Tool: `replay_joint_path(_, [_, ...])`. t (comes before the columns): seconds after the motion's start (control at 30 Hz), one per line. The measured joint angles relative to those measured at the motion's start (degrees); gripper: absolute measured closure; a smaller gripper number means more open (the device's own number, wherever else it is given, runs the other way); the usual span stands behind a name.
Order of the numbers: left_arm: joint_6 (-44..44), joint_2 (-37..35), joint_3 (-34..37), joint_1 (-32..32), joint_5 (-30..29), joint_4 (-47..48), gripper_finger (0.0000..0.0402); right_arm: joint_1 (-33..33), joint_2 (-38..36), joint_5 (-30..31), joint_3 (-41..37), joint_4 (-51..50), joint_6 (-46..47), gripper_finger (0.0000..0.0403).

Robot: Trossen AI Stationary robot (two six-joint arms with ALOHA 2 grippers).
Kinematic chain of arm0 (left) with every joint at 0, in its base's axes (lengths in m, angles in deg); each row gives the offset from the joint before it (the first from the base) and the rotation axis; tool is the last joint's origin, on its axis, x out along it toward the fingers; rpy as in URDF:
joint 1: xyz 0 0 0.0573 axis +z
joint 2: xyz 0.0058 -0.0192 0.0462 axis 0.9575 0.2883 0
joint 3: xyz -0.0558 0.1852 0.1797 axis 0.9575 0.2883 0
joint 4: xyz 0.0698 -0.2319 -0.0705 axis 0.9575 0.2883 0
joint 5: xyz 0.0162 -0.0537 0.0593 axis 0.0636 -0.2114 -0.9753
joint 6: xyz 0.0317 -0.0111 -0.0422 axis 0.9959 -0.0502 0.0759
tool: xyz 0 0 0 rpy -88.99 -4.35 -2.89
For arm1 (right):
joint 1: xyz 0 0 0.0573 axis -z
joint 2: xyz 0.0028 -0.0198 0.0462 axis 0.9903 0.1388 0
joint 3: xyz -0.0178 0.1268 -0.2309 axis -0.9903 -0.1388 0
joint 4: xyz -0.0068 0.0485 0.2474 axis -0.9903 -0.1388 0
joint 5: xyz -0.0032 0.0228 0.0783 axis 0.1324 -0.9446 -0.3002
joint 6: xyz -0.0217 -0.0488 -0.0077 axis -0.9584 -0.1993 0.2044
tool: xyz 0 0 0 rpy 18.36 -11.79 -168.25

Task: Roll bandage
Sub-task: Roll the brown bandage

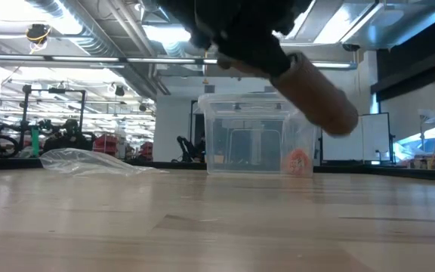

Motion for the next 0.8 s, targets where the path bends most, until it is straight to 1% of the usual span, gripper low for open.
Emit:
replay_joint_path(0.13, [-2.67,2.79,0.0,-0.98,0.59,-0.86,0.0401,0.02,0.84,-4.09,0.0,-6.66,-4.15,0.011])
replay_joint_path(0.17, [-3.16,3.36,0.0,-1.25,0.63,-0.74,0.0401,0.02,0.9,-5.19,0.0,-8.36,-3.71,0.011])
replay_joint_path(0.3, [-4.42,4.82,0.0,-1.39,0.54,-0.27,0.0401,0.02,0.93,-9.83,0.0,-10.91,3.94,0.011])
replay_joint_path(0.43, [-3.84,5.13,0.02,-1.16,0.37,0.11,0.0401,0.0,0.93,-8.12,0.0,-12.12,6.98,0.011])
replay_joint_path(0.5, [-3.56,5.1,0.0,-1.13,0.35,-0.18,0.0401,0.04,0.93,-10.01,0.08,-15.27,7.9,0.011])
replay_joint_path(0.57, [-3.19,5.1,0.02,-1.16,0.36,-0.27,0.0401,0.17,0.69,-10.63,0.54,-19.08,7.05,0.011])
replay_joint_path(0.67, [-3.64,5.1,0.02,-1.19,0.33,-0.42,0.0401,0.13,0.02,-8.32,1.29,-21.39,5.05,0.011])
replay_joint_path(0.7, [-3.85,5.1,0.02,-1.19,0.33,-0.4,0.0401,0.13,-0.11,-7.68,1.27,-21.24,4.73,0.011])
replay_joint_path(0.8, [-3.54,5.1,0.02,-1.19,0.27,-0.8,0.0401,0.13,-0.1,-3.38,1.28,-13.87,4.61,0.011])
